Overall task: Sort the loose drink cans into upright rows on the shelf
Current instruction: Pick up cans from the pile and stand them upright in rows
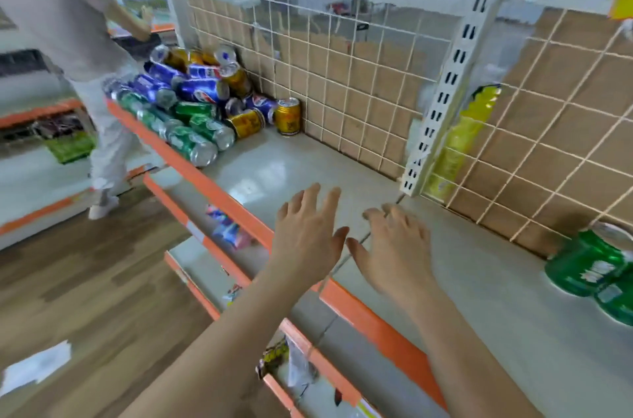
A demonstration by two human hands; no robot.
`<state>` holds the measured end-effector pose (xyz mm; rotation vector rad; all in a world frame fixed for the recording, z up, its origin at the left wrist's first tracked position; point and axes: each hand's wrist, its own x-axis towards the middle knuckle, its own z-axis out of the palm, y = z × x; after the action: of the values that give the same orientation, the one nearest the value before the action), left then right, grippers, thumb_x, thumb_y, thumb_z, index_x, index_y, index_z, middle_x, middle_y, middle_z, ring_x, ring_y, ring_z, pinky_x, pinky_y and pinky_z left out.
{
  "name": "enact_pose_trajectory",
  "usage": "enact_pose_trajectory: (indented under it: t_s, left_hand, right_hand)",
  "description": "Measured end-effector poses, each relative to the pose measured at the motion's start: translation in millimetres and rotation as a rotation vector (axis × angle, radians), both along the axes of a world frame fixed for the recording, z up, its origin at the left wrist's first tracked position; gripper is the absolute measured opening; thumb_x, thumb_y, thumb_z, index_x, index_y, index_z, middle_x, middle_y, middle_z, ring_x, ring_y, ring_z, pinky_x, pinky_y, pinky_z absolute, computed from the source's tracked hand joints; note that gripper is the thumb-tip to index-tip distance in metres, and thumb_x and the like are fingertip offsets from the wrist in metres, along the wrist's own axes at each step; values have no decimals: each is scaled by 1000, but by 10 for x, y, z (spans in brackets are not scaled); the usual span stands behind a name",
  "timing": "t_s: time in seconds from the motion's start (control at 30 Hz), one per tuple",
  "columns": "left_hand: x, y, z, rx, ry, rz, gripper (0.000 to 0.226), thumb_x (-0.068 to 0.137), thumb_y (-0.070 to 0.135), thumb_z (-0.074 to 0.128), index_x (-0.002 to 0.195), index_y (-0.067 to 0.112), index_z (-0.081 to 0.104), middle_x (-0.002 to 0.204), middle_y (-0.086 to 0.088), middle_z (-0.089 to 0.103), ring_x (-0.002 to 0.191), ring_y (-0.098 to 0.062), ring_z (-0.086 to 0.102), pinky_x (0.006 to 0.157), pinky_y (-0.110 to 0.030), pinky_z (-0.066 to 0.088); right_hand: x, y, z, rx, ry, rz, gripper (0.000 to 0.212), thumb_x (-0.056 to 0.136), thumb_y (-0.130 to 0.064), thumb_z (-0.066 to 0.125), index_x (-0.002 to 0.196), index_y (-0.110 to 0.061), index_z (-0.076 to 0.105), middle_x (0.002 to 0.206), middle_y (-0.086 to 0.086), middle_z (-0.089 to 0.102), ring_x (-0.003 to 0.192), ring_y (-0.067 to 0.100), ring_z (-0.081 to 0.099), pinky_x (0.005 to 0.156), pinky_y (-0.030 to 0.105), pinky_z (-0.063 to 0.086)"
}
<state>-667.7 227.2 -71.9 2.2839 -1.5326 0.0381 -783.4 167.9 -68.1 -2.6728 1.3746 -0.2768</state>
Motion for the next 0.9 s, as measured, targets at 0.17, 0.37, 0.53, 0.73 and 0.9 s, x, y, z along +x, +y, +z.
enact_pose_trajectory:
  t_s: [0.17,0.37,0.53,0.73,0.9]
  left_hand:
    - [658,210,7,-8,9,122,63,93,42,46,147,25,19,154,-7,21,139,-29,22,110,-40,24]
    - [1406,255,-28,31,-22,207,61,93,42,46,146,24,21,150,-8,26,135,-29,28,106,-40,30]
    - [2110,16,-60,48,-78,217,58,90,40,51,141,22,31,143,-6,33,130,-29,35,100,-38,34]
    - [2928,-565,6,81,-96,203,55,90,36,52,139,21,33,140,-9,38,127,-31,38,99,-37,34]
    - [3439,-1056,4,101,-79,170,61,91,43,48,144,23,25,144,-9,35,130,-31,34,106,-41,31]
  right_hand:
    - [753,23,-8,-3,-12,119,53,89,-51,47,135,-25,42,145,6,34,135,27,29,111,46,24]
    - [1566,-99,-43,1,-26,201,52,90,-52,47,133,-23,44,142,7,37,132,29,33,109,45,27]
    - [2280,-422,-90,-1,-44,205,53,89,-52,48,133,-22,44,139,7,39,129,29,35,107,43,28]
    - [2980,-947,-45,31,-35,157,48,88,-51,50,126,-22,47,130,7,43,123,29,39,98,40,34]
    - [3263,-1349,-53,54,-20,75,49,88,-49,51,127,-22,46,131,7,43,121,29,39,97,40,36]
